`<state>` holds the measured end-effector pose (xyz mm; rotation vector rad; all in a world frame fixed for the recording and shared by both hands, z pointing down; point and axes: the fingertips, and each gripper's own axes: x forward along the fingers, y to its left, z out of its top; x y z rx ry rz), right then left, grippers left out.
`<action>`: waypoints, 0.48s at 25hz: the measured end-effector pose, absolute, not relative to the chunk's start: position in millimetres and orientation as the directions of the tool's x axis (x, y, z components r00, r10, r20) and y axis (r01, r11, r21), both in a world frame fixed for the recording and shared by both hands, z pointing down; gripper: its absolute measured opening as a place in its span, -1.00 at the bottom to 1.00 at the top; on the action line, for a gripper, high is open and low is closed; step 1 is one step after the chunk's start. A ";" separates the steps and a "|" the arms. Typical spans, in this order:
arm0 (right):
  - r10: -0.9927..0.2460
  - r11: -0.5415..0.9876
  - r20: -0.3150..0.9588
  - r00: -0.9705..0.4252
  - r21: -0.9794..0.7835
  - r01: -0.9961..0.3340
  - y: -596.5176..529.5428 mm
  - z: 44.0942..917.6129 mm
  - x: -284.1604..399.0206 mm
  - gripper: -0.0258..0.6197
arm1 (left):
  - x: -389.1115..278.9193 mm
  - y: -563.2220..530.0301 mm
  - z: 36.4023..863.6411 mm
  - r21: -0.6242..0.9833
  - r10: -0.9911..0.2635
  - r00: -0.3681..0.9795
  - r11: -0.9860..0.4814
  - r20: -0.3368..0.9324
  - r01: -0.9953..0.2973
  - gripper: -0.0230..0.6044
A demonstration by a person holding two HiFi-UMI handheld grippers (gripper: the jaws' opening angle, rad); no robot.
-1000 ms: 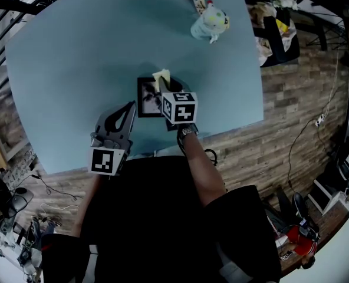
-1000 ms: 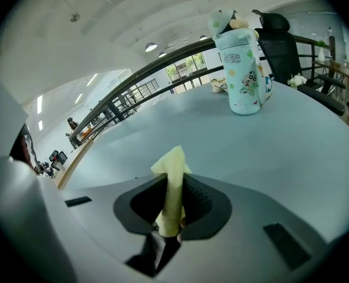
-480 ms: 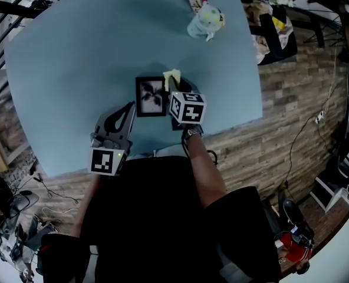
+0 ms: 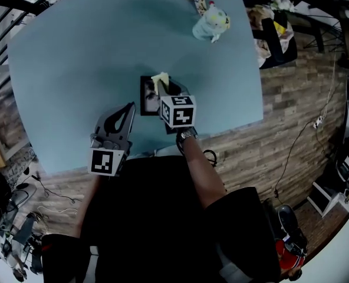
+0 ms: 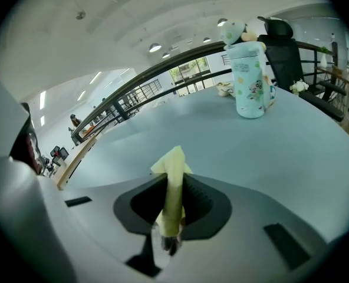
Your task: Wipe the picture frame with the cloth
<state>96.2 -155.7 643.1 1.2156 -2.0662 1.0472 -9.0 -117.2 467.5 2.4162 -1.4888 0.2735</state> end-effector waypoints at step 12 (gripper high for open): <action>-0.395 0.428 0.743 -0.541 -0.372 -0.824 -138.6 647.8 28.4 -0.74 | -40.0 -104.9 466.4 0.145 -0.871 0.382 -0.353 0.308 -0.924 -0.94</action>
